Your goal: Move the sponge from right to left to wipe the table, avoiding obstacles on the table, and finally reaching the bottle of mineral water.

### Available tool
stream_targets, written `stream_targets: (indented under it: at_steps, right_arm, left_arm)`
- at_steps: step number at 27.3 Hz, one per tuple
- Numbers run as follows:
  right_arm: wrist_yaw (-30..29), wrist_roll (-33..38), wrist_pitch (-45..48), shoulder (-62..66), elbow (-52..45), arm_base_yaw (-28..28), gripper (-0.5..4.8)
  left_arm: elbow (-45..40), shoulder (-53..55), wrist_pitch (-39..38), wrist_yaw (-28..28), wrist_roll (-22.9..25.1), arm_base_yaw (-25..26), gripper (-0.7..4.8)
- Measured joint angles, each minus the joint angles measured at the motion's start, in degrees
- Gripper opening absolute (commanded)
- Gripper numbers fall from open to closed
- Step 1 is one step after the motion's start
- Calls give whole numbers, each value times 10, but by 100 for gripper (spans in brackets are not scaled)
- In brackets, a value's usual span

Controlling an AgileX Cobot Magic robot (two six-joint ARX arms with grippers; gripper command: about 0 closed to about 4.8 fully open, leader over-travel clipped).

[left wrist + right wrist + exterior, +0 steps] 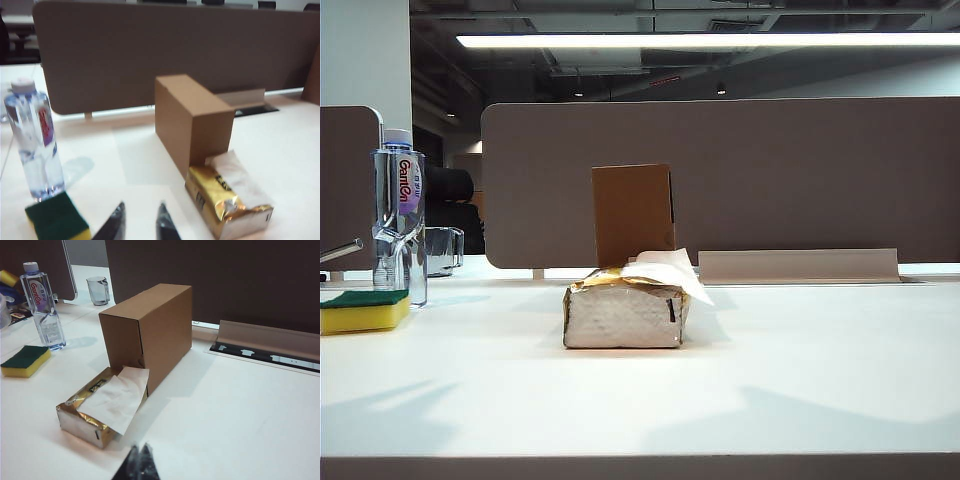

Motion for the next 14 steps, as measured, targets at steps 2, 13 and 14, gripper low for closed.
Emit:
stream_targets:
  at_steps: [2,13,14]
  right_arm:
    - [0,0,17,9,-3,0,-2]
    - [1,-15,97,119,-3,-5,-2]
    - [1,-15,110,130,-7,-5,-1]
  left_arm:
    - [-10,0,2,0,0,0,82]
    - [-89,0,89,-9,-8,0,61]
    - [-93,0,90,-14,-8,0,56]
